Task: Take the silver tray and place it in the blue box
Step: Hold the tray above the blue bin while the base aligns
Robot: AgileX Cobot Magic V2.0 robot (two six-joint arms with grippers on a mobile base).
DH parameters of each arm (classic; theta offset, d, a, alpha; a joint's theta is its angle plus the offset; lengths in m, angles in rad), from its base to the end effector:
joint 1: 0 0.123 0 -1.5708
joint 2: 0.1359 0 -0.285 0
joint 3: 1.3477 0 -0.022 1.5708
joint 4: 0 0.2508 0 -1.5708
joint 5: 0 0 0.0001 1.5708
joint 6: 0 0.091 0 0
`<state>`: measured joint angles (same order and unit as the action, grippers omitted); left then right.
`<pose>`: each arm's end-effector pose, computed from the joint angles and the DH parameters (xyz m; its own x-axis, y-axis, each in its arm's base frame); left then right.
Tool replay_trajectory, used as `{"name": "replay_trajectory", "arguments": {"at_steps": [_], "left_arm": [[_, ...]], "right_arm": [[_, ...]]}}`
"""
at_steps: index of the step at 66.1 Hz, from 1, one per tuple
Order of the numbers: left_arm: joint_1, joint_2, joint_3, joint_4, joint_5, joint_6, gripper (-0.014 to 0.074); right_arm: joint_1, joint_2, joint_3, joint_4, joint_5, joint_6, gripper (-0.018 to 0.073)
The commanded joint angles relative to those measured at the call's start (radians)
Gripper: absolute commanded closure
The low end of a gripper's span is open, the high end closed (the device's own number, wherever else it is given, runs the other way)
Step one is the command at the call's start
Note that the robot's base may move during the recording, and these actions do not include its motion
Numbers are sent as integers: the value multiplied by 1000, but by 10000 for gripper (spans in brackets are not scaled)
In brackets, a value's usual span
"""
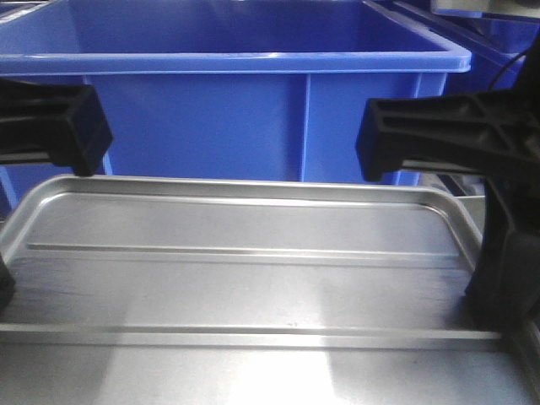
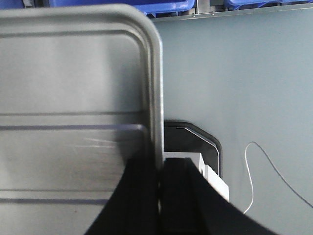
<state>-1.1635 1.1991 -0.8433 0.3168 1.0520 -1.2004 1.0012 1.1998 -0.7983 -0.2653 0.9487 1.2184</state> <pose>0.1036 -0.1781 0.2704 -0.9305 0.0619 -0.3610 0.1046 0.9895 -0.0999 0.1281 0.1640 0.2593 -0.9355 0.1208 -0.3319 0.0628 0.9816 0.1801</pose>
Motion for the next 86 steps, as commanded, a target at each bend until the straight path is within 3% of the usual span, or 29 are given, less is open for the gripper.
{"name": "replay_trajectory", "arguments": {"at_steps": [1,86], "left_arm": [[-7,-24,-27,35,41,-12,605],[-7,-24,-27,35,41,-12,605]], "right_arm": [[-2,-27,-22,-44,26,-3,501],[-2,-27,-22,-44,26,-3,501]]}}
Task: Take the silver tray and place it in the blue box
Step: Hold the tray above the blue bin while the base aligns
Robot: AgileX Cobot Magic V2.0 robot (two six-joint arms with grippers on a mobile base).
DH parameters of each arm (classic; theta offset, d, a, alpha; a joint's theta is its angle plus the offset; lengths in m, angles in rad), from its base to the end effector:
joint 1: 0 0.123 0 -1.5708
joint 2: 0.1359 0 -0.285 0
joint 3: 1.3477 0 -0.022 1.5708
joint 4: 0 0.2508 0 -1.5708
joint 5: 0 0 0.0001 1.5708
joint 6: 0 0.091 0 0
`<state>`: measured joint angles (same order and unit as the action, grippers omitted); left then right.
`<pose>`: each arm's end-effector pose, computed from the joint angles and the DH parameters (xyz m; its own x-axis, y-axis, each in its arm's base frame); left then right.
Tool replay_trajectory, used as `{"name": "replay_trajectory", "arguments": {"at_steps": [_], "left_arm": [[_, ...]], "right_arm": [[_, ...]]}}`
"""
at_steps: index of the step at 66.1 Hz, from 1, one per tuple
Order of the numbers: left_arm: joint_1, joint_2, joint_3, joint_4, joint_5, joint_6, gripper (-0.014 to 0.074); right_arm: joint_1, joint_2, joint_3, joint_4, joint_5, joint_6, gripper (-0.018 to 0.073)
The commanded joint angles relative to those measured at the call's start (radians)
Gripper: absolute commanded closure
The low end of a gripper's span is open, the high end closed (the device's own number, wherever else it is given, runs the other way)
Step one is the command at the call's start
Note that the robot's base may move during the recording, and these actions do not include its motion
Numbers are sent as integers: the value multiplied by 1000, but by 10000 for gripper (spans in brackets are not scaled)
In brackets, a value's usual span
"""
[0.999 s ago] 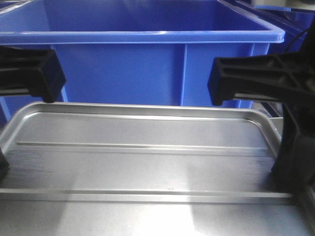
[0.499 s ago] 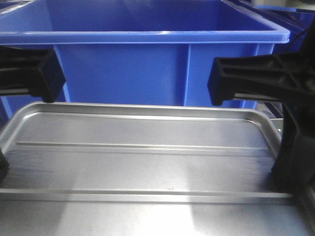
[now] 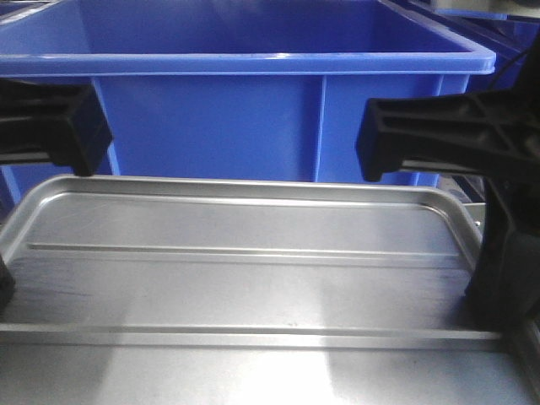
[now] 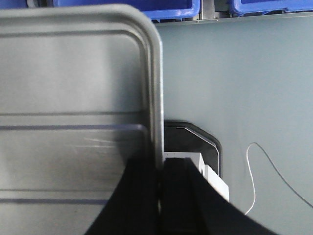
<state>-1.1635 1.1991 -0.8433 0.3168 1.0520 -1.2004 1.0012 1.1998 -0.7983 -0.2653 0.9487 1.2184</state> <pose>0.1036 -0.1781 0.2704 -0.9305 0.0619 -0.3610 0.1046 0.9895 -0.0999 0.1281 0.1640 0.2593 -0.9355 0.1208 -0.3319 0.0628 0.9816 0.1801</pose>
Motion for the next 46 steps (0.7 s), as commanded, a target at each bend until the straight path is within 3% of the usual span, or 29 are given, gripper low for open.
{"name": "replay_trajectory", "arguments": {"at_steps": [1,46], "left_arm": [[-7,-24,-27,35,41,-12,605],[-7,-24,-28,32,39,-12,605]], "right_arm": [[-2,-27,-22,-44,26,-3,501],[-2,-27,-22,-44,18,-3,501]]}}
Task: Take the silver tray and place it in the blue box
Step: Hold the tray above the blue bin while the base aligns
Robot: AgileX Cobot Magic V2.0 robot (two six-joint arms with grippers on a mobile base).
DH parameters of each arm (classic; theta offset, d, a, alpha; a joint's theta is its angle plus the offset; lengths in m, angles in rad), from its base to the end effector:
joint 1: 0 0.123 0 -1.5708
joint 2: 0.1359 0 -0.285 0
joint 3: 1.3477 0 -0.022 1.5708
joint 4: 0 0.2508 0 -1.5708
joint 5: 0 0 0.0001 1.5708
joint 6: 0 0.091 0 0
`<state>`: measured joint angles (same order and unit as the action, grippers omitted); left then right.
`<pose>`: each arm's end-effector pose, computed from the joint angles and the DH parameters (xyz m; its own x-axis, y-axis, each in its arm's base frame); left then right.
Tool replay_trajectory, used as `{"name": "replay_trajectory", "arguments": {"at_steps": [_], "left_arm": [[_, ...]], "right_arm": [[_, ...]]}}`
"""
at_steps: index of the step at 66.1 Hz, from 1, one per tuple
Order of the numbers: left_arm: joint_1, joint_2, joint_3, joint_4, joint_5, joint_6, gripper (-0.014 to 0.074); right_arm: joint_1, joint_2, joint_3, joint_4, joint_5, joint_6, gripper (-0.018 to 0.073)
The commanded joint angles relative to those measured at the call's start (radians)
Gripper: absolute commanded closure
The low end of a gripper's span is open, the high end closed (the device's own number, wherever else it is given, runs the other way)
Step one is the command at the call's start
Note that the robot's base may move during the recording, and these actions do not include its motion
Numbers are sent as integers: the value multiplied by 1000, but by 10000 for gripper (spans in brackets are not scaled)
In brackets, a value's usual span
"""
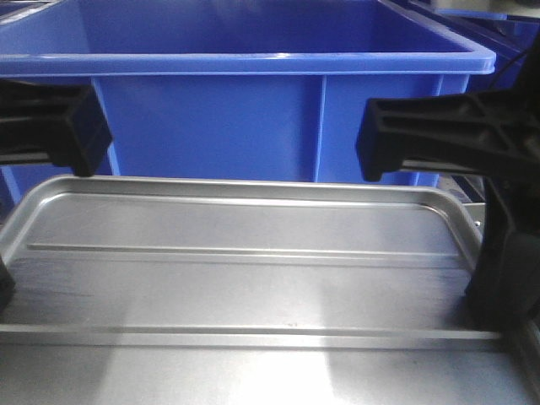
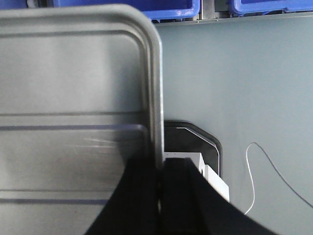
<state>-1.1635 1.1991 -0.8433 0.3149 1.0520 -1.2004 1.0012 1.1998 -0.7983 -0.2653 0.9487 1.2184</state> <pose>0.1035 -0.1781 0.2703 -0.9312 0.0611 -0.3595 0.1039 0.9895 -0.1008 0.1281 0.1640 0.2593 -0.9355 0.1208 -0.3319 0.0628 0.9816 0.1801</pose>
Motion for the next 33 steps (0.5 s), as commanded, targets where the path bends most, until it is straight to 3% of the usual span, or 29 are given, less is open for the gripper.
{"name": "replay_trajectory", "arguments": {"at_steps": [1,33], "left_arm": [[-7,-24,-28,34,39,-12,605],[-7,-24,-28,37,34,-12,605]], "right_arm": [[-2,-27,-22,-44,18,-3,501],[-2,-27,-23,-67,-10,-3,501]]}}
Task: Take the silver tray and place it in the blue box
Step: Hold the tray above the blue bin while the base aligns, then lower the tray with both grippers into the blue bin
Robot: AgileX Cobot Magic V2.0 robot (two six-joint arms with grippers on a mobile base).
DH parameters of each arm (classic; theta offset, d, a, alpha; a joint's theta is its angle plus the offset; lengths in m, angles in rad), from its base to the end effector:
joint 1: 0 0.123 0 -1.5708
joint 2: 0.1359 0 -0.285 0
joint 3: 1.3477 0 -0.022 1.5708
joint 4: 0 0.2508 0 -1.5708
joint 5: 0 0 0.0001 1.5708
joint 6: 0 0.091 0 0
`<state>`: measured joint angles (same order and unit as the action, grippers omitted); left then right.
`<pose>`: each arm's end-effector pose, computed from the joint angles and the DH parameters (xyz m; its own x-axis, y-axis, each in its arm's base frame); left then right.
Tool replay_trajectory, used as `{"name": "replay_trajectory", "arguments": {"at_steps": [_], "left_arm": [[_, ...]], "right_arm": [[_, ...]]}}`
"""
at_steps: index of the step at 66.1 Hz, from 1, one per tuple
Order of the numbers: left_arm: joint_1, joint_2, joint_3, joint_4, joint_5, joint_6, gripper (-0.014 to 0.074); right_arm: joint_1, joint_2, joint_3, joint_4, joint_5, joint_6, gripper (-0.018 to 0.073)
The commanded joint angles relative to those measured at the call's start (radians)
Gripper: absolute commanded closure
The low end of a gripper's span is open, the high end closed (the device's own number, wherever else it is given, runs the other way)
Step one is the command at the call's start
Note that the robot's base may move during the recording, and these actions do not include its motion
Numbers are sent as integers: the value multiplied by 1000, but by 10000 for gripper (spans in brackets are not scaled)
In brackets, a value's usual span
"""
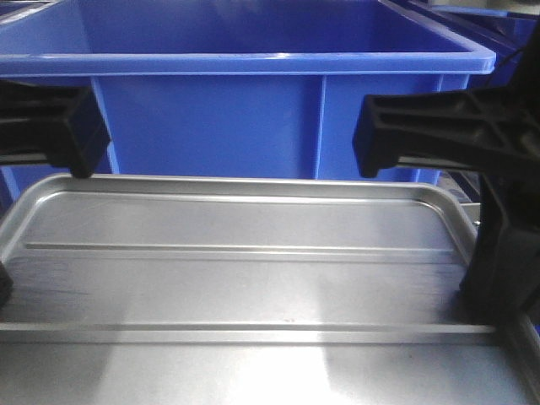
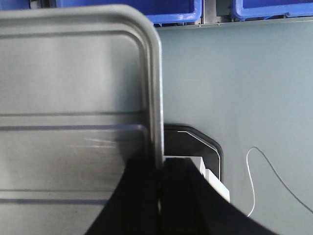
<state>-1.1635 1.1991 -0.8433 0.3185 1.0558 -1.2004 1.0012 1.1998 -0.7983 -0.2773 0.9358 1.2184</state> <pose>0.1037 -0.1777 0.2703 -0.9304 0.0627 -0.3611 0.1039 0.9900 -0.0958 0.1293 0.1647 0.2598 -0.9312 0.1159 -0.3457 0.0531 0.9812 0.1858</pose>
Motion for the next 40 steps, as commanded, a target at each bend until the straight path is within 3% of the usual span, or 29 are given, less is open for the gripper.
{"name": "replay_trajectory", "arguments": {"at_steps": [1,13,25,40], "left_arm": [[-7,-24,-28,34,31,-12,605],[-7,-24,-57,30,40,-7,605],[-2,-24,-136,30,40,79,605],[88,-24,-240,28,34,182,605]], "right_arm": [[-2,-27,-24,-55,5,-3,501],[-2,-27,-77,-89,29,-56,501],[-3,-27,-198,-111,46,-161,501],[-23,-25,-313,-108,63,-179,501]]}}
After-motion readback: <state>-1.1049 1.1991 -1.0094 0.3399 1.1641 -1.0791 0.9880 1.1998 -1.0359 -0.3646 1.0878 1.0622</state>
